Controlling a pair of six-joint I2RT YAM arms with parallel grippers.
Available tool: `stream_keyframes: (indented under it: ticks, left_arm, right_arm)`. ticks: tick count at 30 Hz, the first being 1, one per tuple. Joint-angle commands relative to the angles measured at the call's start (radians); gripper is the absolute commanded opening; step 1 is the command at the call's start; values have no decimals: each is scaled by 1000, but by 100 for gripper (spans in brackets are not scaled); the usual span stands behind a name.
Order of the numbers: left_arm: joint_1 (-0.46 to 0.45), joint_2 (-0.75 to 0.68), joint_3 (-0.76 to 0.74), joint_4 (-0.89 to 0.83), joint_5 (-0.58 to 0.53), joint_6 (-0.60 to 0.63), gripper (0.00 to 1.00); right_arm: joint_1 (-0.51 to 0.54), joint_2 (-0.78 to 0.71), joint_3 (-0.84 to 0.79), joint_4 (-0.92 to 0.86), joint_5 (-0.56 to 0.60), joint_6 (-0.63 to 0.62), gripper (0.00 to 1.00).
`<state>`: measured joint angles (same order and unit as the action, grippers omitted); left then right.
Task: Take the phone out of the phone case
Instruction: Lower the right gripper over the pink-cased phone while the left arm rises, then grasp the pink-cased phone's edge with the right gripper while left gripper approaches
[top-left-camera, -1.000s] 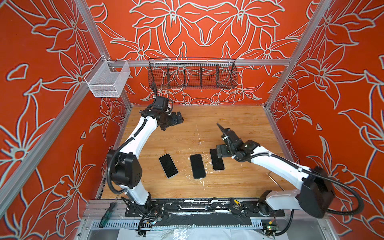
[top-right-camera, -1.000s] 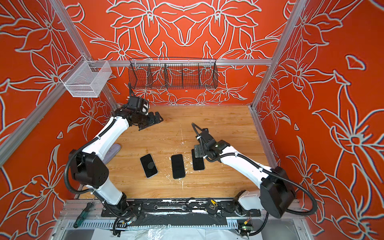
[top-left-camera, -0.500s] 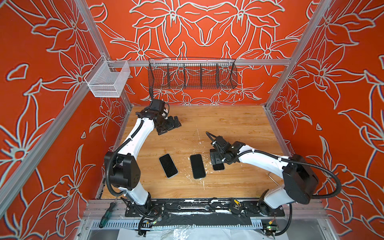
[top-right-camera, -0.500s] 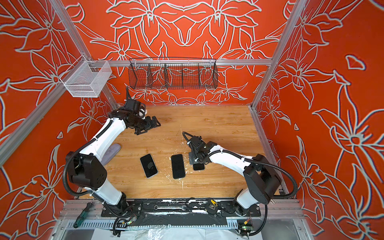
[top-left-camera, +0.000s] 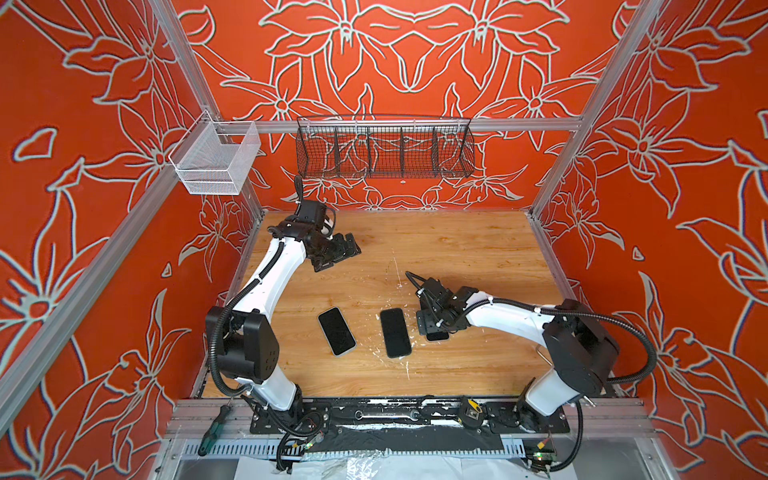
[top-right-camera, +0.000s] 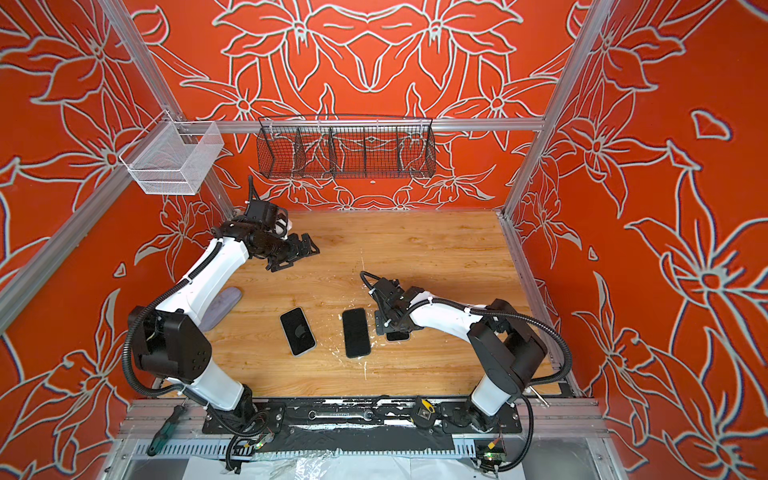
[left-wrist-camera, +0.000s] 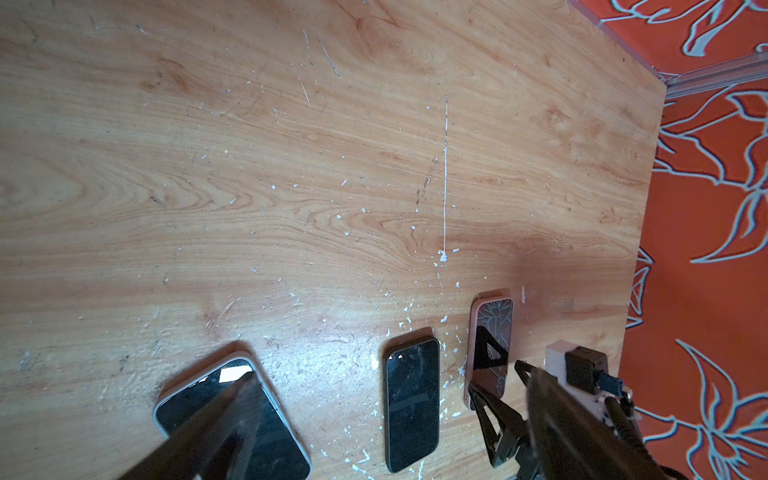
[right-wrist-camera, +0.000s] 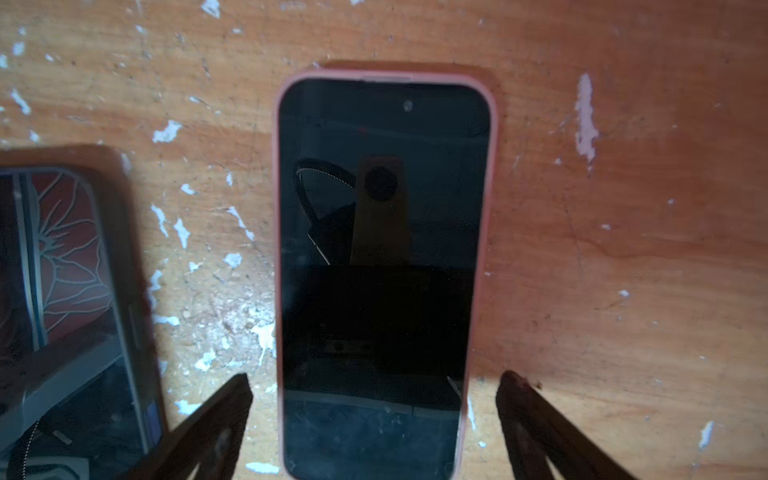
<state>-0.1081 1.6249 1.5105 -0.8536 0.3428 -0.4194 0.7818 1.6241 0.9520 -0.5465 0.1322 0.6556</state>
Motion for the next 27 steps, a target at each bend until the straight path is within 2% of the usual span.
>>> stream_keyframes:
  ticks: [1,27]
  left_arm:
    - [12,-26,-11,-5,13,7,97]
    - [40,-11,-29,16,73,-7,97]
  right_arm:
    - [9,20,-24,11,5,26,94]
    - [5,106,-28,62,-29,47,81]
